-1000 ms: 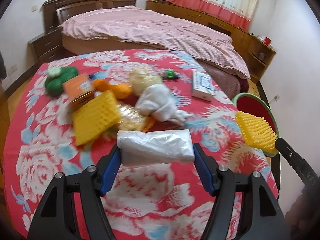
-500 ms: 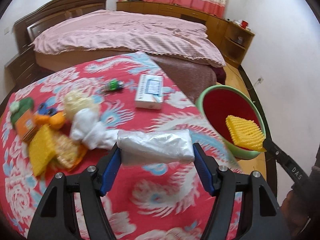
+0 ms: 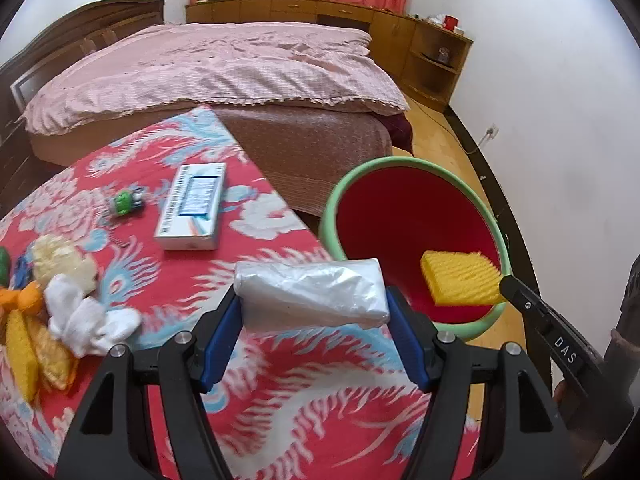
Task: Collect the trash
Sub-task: 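Drop the yellow foam net into the bucket while the left tool carries the clear bag, then lower the clear plastic bag into the bucket and open the left tool, then move both open tools back toward the orange box and foam net on the table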
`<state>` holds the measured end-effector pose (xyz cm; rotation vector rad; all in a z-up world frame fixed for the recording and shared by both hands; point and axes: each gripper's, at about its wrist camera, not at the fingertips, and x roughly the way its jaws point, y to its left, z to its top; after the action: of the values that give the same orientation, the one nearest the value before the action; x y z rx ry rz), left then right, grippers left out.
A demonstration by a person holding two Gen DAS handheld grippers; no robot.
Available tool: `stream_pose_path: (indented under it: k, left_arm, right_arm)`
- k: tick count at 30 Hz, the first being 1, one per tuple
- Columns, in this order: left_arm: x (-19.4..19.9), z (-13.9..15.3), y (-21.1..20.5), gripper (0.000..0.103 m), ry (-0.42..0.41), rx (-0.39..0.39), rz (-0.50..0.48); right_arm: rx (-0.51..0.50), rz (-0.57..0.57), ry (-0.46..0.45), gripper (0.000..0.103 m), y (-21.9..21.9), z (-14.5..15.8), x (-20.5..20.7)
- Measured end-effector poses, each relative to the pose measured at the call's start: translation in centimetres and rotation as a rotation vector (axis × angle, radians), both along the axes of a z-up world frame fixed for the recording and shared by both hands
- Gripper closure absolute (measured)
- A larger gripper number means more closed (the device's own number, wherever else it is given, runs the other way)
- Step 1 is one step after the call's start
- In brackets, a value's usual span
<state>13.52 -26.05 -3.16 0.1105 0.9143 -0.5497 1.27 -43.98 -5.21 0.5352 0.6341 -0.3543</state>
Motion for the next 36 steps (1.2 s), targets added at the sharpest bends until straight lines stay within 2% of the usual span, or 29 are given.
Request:
stream_pose_path:
  k: [3,4,14,22,28,36]
  left_arm:
    - [0.3,-0.3,-1.2,0.033,0.006,0.004,-0.022]
    - [0.4,-0.4,-1.6,0.033,0.007,0.006,-0.027]
    - [1.2,-1.5,-4.9,0.033,0.004,0.02,-0.085]
    - [1.6,-1.6,-6.8,0.032,0.011,0.001,-0.13]
    - [1.3,-1.4,-6.7,0.024,0.002,-0.017,-0.123]
    - [0.7,-0.6,-5.7,0.024,-0.002,-0.029,-0.111]
  right_arm:
    - [-0.004,-0.004,-0.005,0.079,-0.5,-0.1,0.0]
    - [-0.004,-0.005,-0.011,0.078,-0.6,-0.1,0.0]
    - [0.004,-0.049,-0.028,0.078,-1.8,0.0,-1.4]
    - [0.016,-0.088,-0.027,0.078,-2.8,-0.2,-2.1]
    - [0.026,-0.087,-0.023,0.078,-2.7,-0.2,-2.2]
    - [0.022,-0.081,-0.032,0.077,-2.1,0.3,-2.5]
